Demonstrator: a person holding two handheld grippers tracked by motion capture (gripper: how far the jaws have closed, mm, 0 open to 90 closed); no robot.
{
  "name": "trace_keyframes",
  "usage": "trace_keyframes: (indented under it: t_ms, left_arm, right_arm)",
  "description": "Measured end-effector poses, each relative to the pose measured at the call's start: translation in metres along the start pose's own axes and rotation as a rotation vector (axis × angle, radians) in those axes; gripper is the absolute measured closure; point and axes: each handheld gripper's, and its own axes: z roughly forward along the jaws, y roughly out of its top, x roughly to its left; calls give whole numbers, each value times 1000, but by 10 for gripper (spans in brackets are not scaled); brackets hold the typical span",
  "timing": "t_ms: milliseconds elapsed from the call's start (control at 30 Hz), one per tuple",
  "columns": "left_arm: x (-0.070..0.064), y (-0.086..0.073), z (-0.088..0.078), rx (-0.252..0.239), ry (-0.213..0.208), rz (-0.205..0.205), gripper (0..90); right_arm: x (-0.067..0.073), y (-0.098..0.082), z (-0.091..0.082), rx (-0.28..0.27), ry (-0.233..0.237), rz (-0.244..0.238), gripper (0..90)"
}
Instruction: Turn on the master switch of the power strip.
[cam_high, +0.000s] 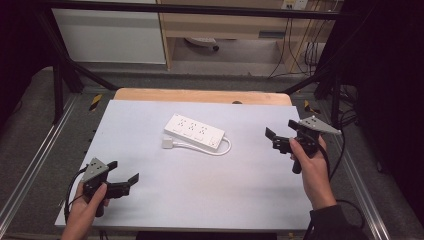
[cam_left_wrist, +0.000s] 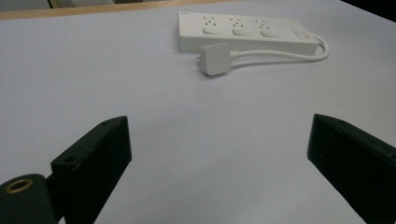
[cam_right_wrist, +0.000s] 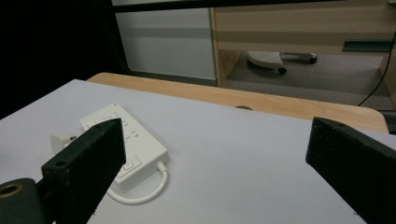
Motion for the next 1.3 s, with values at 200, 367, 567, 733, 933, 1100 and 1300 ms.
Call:
trace_keyframes:
  t_ms: [200, 367, 567, 733, 933, 1100, 1300]
  left_arm:
    - [0, 0, 0, 1, 3, -5, 62]
    - [1, 0, 0, -2, 2, -9, 62]
    - [0, 1, -1, -7, 1, -12, 61]
    - [1, 0, -1, -9, 2, -12, 62]
    - [1, 0, -2, -10, 2, -13, 62]
    - [0, 0, -1, -7, 3, -10, 62]
    - [1, 0, -1, -3, 4, -15, 62]
  right_arm:
    - [-9, -7, -19, -9, -11, -3, 51]
    - [-11, -13, -29, -9, -17, -12, 49]
    - [-17, -24, -43, -7, -29, -15, 49]
    - [-21, -36, -50, -6, -34, 0, 52]
    - [-22, -54, -55, 14, -35, 1, 53]
    - [-22, -66, -56, 32, -34, 8, 54]
    - [-23, -82, -53, 62, -33, 10, 55]
